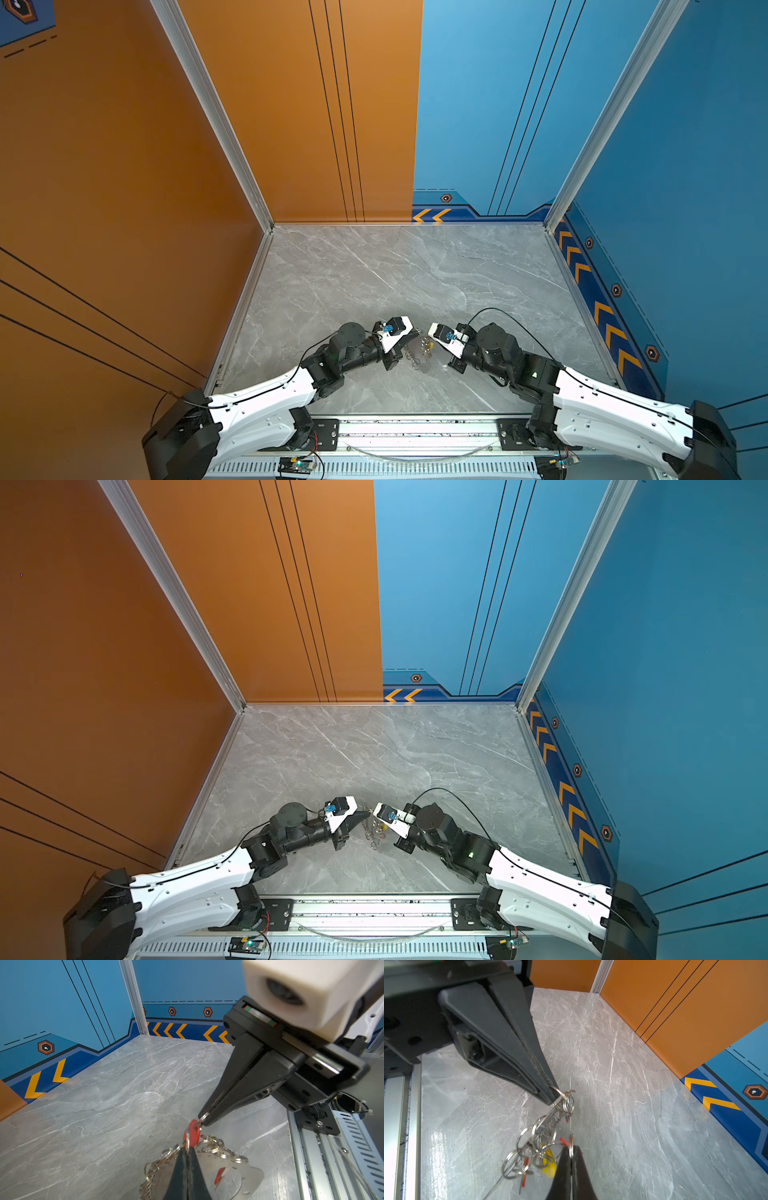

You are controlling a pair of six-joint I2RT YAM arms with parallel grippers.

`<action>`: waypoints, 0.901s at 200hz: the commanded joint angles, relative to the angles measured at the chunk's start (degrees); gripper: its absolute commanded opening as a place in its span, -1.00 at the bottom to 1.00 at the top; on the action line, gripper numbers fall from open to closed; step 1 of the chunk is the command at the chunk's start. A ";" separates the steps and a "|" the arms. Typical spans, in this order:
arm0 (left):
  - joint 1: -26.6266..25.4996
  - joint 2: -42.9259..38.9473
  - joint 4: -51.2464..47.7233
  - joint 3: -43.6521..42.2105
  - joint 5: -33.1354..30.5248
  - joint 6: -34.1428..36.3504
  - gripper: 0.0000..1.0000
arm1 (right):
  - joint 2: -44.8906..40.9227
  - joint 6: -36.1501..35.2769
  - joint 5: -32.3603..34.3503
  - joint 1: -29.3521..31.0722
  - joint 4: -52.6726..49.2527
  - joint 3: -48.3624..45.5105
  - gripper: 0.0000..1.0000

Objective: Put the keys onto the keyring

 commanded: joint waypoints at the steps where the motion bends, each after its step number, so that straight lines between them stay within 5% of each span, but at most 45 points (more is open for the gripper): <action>1: 0.83 0.58 2.57 2.62 1.67 -2.71 -1.00 | -1.54 0.11 -0.17 0.15 2.92 -1.20 -1.00; 180: 3.13 6.69 10.48 2.83 6.61 -12.97 -1.00 | 1.15 -2.76 11.26 4.03 11.25 -3.22 -1.00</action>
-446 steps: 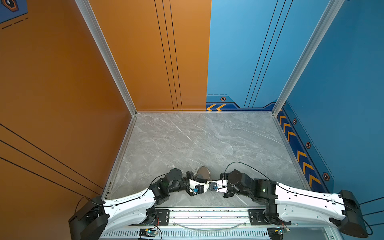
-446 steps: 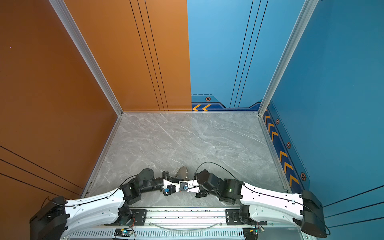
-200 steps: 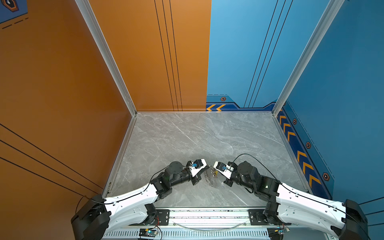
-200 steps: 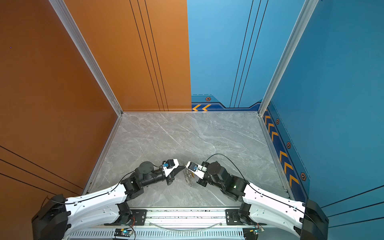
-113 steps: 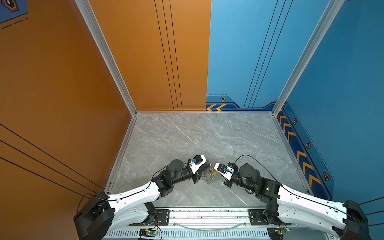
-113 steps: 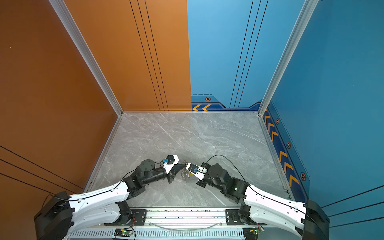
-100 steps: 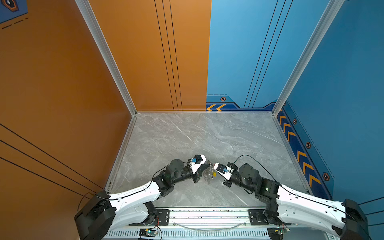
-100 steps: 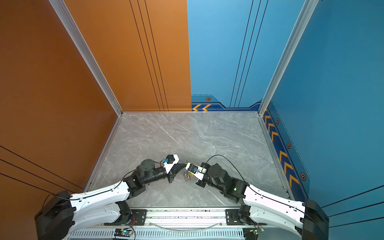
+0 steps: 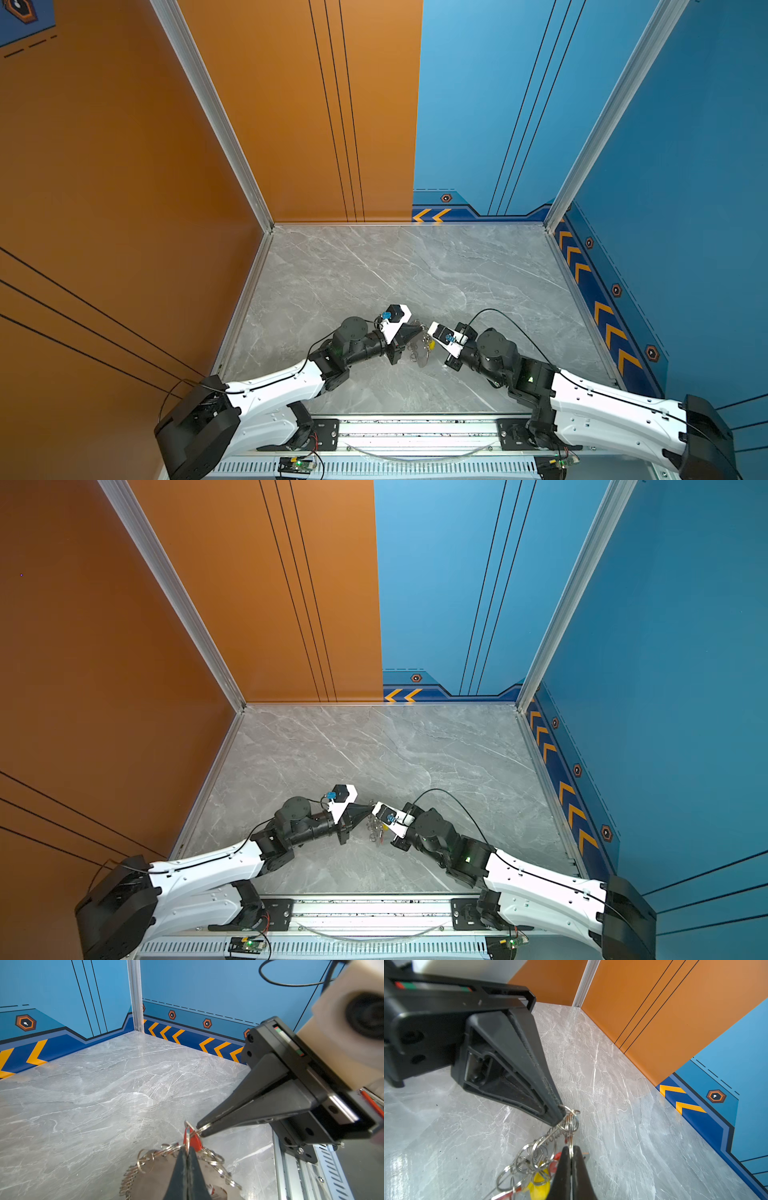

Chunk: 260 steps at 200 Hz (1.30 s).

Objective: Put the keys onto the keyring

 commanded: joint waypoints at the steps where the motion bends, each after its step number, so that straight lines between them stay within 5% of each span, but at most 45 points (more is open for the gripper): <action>1: 0.74 0.15 3.11 1.81 2.27 -2.10 -1.00 | -0.39 -1.03 2.77 0.77 2.23 -0.86 -1.00; 102: 1.04 -0.09 3.71 1.47 4.63 -2.88 -1.00 | 1.91 -1.93 4.34 2.51 3.50 -0.69 -1.00; 222: 5.39 -0.83 16.58 -6.37 25.27 8.85 -1.00 | -14.91 0.94 7.30 5.81 -8.02 -3.32 -1.00; 260: 5.87 1.24 19.55 -6.44 26.23 8.66 -1.00 | -15.01 1.14 7.58 6.53 -7.98 -3.85 -1.00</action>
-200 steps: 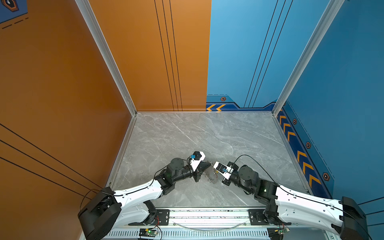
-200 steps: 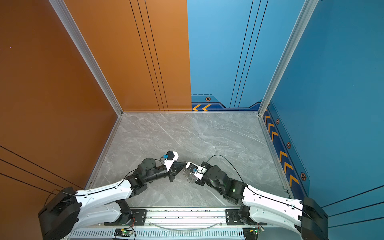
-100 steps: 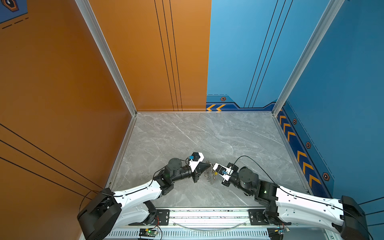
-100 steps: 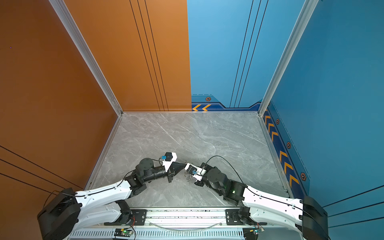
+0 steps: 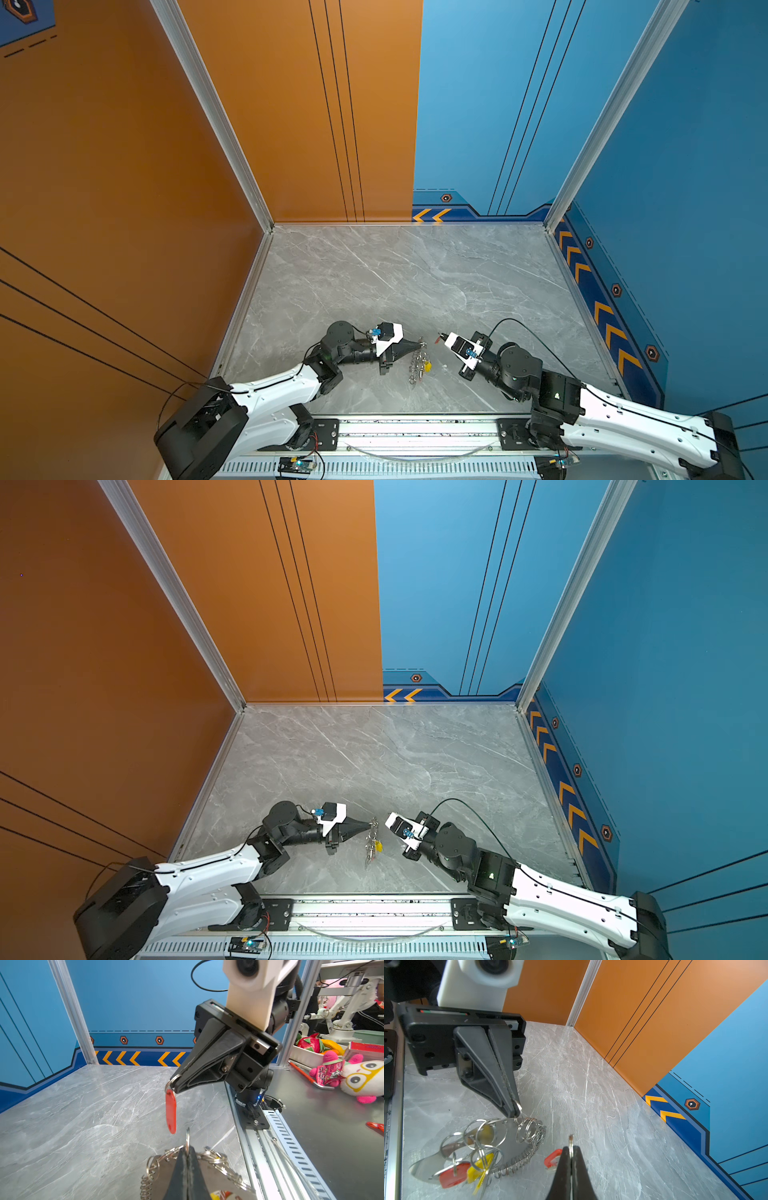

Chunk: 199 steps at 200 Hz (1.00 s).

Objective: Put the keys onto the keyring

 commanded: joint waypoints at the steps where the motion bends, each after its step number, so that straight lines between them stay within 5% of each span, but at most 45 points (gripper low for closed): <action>1: 0.97 0.83 5.34 -0.05 2.77 0.90 -1.00 | -0.52 1.25 1.59 0.55 -1.40 -0.81 -1.00; 133: 3.22 6.30 5.36 5.15 -5.67 -18.82 -1.00 | 11.67 -1.98 1.41 0.57 13.16 -0.63 -1.00; 199: 2.82 4.55 -3.56 6.91 -8.50 -20.36 -1.00 | 13.13 -3.60 2.60 0.09 15.65 -0.02 -1.00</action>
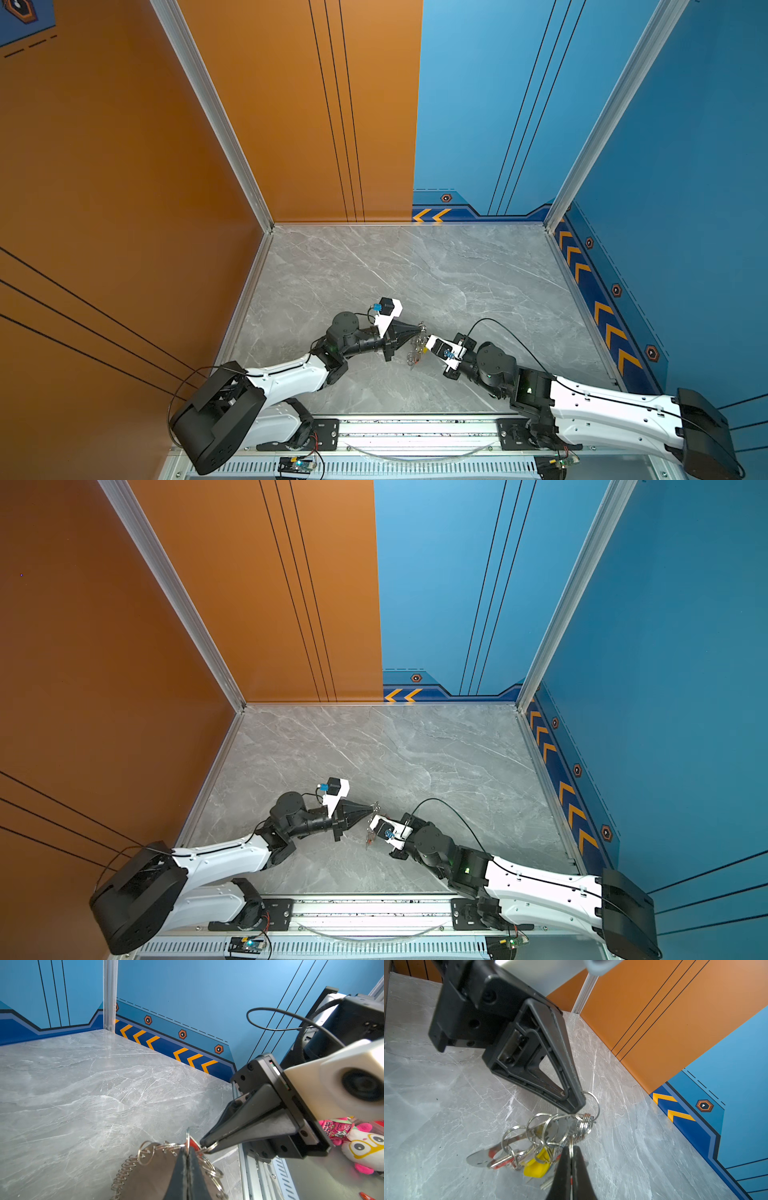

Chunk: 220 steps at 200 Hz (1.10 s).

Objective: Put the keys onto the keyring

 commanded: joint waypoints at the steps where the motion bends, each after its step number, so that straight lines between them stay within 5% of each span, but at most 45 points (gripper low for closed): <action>1: 0.22 -1.53 -3.22 3.02 -2.05 -1.59 -1.00 | -0.69 -1.23 1.55 -0.25 2.62 1.46 -1.00; 220: -4.13 -2.32 -14.68 6.84 -5.23 2.53 -1.00 | 1.36 0.05 1.75 -2.15 2.53 1.88 -1.00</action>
